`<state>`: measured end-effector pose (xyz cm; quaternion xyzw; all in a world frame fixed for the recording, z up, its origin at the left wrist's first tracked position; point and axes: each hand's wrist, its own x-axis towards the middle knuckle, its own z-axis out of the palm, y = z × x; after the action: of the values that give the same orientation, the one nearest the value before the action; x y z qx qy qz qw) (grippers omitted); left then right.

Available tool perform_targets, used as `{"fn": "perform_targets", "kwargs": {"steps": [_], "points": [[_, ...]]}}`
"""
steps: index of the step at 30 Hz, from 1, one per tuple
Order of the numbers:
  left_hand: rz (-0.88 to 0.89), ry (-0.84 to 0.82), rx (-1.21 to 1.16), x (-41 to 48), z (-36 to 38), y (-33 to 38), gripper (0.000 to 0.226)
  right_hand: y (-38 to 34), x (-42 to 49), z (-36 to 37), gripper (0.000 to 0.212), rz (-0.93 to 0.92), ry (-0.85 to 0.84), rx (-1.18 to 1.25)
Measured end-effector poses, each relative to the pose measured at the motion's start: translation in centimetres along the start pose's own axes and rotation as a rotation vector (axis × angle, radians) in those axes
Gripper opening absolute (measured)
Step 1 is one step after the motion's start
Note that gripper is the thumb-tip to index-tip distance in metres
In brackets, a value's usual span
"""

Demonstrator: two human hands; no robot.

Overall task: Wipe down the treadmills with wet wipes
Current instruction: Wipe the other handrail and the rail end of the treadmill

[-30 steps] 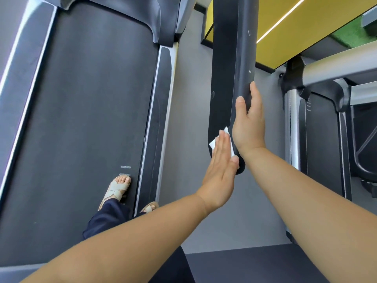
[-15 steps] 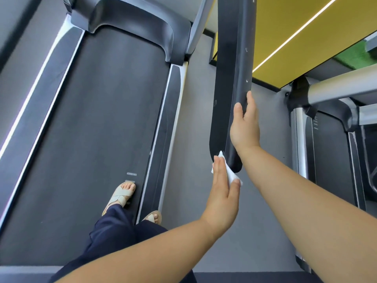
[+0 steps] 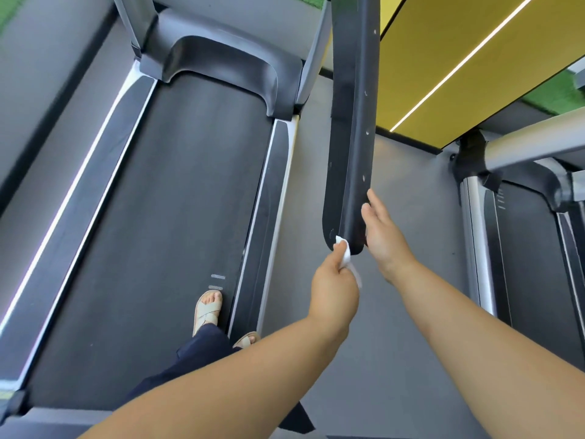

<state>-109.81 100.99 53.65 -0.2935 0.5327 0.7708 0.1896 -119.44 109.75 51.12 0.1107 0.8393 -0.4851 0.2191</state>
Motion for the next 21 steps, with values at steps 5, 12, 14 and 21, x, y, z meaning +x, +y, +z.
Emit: {"fn": "perform_targets", "kwargs": {"steps": [5,12,14,21], "points": [[0.039,-0.273,-0.072,-0.7,-0.2,1.5,0.060,-0.2,-2.2,-1.2,0.034,0.054,0.021,0.180],[-0.029,-0.347,-0.178,1.0,-0.7,3.4,0.050,-1.0,-7.7,-3.4,0.043,-0.086,0.098,0.301],[-0.051,-0.430,-0.124,1.0,-0.6,3.7,0.045,-0.2,-7.7,-3.5,0.036,-0.065,0.131,0.288],[-0.031,-0.357,0.291,2.1,-0.4,6.0,0.029,1.2,-5.3,-1.9,0.033,-0.204,0.378,0.078]]}}
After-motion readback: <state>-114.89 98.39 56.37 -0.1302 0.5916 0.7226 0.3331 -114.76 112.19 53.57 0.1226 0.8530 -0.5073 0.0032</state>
